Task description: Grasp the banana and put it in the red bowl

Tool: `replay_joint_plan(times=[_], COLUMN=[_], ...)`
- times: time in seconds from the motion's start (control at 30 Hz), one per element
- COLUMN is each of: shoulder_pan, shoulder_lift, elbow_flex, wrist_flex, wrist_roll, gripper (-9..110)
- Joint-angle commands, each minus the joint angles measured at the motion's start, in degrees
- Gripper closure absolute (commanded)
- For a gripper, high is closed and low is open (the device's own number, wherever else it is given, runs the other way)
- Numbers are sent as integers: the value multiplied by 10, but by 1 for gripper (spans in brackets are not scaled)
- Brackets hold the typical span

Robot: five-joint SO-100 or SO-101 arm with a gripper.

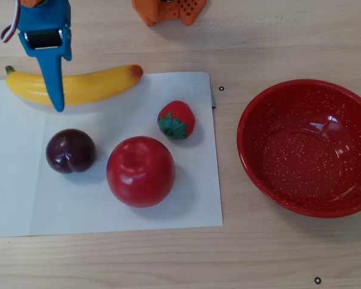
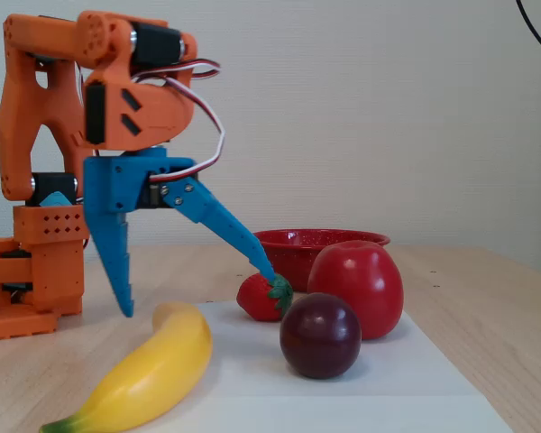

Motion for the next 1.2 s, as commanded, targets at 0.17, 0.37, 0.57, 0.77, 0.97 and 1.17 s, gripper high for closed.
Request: replay_joint_plan(times=[0.17,0.37,0.57,0.77,0.97,1.17], shoulder_pan=[-14,-7,4,11,22,28], shoulder_lift=[3,-19,-40,-62,-83,-96], elbow_flex=[-2,10,20,34,46,44], wrist_flex=[-28,-47,-78,-108,-140,-148], wrist_roll=[41,47,39,34,18,11], gripper=[31,27,26,26,27,32])
